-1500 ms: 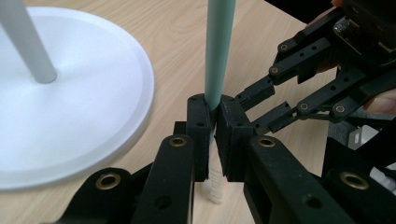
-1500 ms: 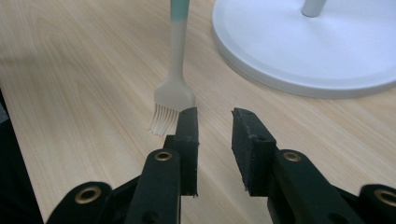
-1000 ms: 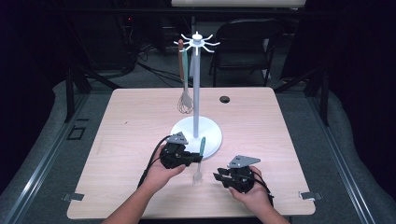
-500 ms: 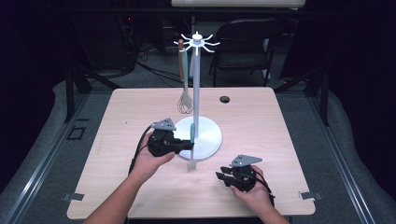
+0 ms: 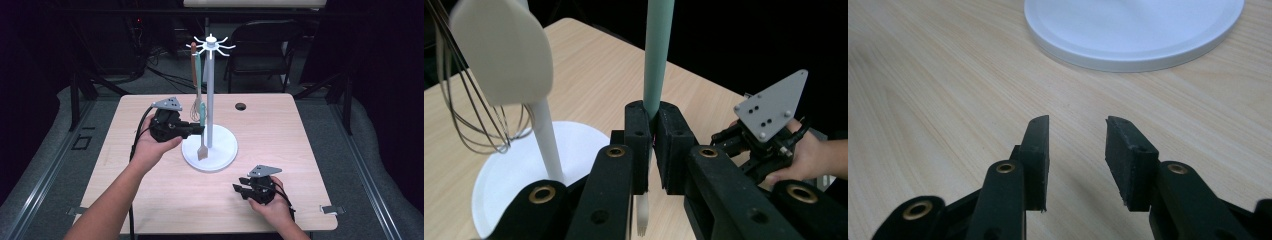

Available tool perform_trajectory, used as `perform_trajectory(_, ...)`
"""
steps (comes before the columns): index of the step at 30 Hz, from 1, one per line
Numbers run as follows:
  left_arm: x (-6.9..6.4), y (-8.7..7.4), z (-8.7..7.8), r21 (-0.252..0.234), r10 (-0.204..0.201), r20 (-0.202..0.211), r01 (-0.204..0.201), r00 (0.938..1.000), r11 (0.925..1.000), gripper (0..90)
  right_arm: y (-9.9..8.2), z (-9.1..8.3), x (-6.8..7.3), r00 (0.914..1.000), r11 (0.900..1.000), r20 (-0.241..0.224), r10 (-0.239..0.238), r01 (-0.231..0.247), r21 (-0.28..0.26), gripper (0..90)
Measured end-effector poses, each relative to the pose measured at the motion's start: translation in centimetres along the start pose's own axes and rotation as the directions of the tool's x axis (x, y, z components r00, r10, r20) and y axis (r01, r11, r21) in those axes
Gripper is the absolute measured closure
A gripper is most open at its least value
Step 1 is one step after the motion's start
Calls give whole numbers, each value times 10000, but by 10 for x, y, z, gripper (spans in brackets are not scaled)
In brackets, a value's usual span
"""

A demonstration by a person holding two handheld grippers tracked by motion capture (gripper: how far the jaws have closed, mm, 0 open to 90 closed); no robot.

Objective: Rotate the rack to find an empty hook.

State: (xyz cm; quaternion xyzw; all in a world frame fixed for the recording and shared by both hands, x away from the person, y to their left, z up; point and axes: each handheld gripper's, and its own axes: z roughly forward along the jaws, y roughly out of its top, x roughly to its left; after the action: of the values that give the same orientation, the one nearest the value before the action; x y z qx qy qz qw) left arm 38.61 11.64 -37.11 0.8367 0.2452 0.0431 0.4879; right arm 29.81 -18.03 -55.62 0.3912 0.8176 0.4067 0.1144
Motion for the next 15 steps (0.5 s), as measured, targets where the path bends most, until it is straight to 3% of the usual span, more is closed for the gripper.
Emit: perform_trajectory(15, -6, 45, -15, -301, 586, 182, -580, 9981, 9979, 848, -1, 2, 2, 9999, 9998, 8, -114, 113, 156, 607)
